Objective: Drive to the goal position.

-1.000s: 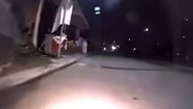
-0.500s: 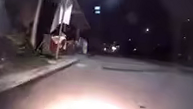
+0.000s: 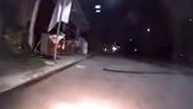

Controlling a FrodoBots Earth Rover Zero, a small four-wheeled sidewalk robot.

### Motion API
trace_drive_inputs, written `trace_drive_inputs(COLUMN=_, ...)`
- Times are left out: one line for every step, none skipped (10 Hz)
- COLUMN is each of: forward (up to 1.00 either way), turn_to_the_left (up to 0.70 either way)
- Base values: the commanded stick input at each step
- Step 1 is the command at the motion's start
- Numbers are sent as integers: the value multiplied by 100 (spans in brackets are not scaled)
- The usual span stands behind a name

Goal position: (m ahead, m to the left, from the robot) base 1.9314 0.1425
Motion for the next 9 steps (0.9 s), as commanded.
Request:
trace_drive_inputs(forward=50, turn_to_the_left=0)
trace_drive_inputs(forward=50, turn_to_the_left=0)
trace_drive_inputs(forward=50, turn_to_the_left=0)
trace_drive_inputs(forward=50, turn_to_the_left=0)
trace_drive_inputs(forward=50, turn_to_the_left=0)
trace_drive_inputs(forward=50, turn_to_the_left=0)
trace_drive_inputs(forward=50, turn_to_the_left=0)
trace_drive_inputs(forward=50, turn_to_the_left=0)
trace_drive_inputs(forward=50, turn_to_the_left=0)
